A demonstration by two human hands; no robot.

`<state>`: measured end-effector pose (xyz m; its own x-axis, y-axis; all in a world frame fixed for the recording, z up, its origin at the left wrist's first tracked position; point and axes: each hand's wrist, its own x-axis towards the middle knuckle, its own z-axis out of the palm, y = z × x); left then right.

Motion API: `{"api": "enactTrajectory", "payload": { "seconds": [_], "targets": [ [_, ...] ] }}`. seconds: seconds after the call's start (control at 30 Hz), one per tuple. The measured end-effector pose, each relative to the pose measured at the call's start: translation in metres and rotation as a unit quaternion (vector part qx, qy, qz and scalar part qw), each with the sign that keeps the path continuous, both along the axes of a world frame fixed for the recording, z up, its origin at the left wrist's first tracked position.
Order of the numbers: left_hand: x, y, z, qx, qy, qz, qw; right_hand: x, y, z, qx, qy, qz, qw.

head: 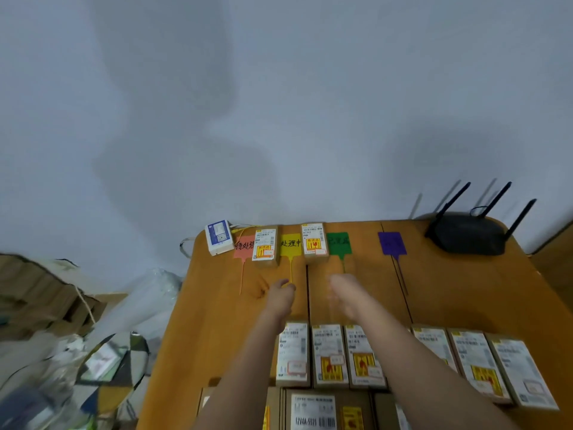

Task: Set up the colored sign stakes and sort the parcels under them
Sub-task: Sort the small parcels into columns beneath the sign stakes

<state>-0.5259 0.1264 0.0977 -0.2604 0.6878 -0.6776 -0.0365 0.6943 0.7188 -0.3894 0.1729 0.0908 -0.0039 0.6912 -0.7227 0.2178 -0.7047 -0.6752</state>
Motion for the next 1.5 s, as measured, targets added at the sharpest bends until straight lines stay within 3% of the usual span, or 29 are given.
{"api": "enactTrajectory", "payload": {
  "seconds": [0.23, 0.47, 0.87, 1.17, 1.37, 1.5],
  "targets": [
    [-0.006, -0.082, 0.009, -0.012, -0.034, 0.022, 0.999, -0.016, -0.071, 0.01, -0.023, 0.03, 0.015, 0.999],
    [-0.032, -0.109, 0.001, -0.015, -0.04, 0.016, 0.999, -0.038, -0.097, -0.004, -0.031, 0.023, 0.006, 0.999],
    [-0.08, -0.101, -0.065, -0.094, -0.048, -0.047, 0.993, -0.059, -0.117, -0.046, -0.068, -0.038, 0.007, 0.997],
    [-0.06, -0.076, -0.075, -0.128, -0.097, -0.051, 0.986, -0.072, -0.091, -0.092, -0.119, -0.043, -0.018, 0.992],
    [-0.056, -0.053, -0.124, -0.138, -0.127, -0.059, 0.981, -0.087, -0.071, -0.118, -0.129, -0.083, 0.004, 0.988],
    [-0.063, -0.046, -0.106, -0.129, -0.118, -0.052, 0.983, -0.092, -0.061, -0.114, -0.128, -0.067, -0.002, 0.989]
  ]
}}
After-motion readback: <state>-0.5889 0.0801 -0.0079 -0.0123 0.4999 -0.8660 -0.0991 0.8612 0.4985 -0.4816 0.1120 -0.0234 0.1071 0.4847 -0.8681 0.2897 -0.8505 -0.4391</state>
